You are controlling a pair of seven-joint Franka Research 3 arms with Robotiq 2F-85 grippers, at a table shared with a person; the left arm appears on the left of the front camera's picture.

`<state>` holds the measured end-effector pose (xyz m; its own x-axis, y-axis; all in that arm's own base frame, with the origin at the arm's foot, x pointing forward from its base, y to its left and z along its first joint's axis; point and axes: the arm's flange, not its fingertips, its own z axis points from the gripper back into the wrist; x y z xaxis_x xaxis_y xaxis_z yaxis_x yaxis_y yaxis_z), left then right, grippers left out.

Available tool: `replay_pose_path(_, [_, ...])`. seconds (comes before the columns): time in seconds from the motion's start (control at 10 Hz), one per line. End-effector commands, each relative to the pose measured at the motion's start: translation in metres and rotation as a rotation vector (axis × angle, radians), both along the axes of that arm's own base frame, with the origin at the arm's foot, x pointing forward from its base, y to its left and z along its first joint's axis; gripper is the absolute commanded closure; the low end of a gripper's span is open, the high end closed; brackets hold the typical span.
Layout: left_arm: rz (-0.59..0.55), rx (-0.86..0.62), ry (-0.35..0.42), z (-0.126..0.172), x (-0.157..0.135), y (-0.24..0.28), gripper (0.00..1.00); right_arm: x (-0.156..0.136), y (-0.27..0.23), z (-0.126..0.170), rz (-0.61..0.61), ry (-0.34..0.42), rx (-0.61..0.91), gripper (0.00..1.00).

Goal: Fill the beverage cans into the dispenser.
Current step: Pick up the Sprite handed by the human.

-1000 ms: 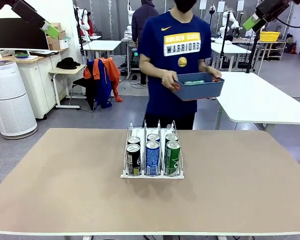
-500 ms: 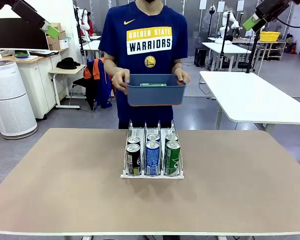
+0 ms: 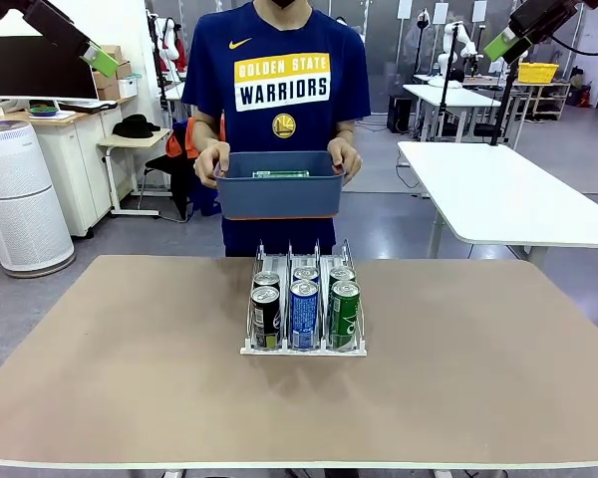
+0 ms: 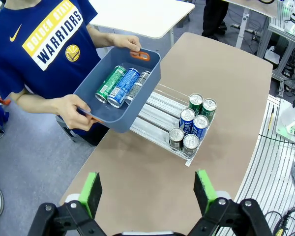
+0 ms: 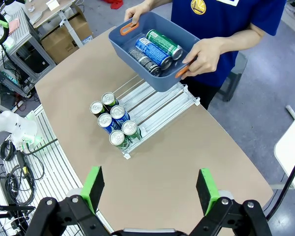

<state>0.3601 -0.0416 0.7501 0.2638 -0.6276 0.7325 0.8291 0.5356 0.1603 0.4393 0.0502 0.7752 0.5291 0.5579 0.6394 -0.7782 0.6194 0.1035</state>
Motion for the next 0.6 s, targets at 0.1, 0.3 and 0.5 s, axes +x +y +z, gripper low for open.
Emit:
replay_pose_path(0.1, [0.002,-0.001,0.004,-0.0020,0.0004,0.0019,0.00,-0.0016,0.0005,0.0013,-0.005,0.005,0.008,0.00])
replay_pose_path(0.3, [0.002,-0.001,0.004,-0.0020,0.0004,0.0019,0.00,-0.0016,0.0005,0.0013,-0.005,0.005,0.008,0.00])
replay_pose_path(0.5, [0.002,-0.001,0.004,-0.0020,0.0004,0.0019,0.00,-0.0016,0.0005,0.0013,-0.005,0.005,0.008,0.00])
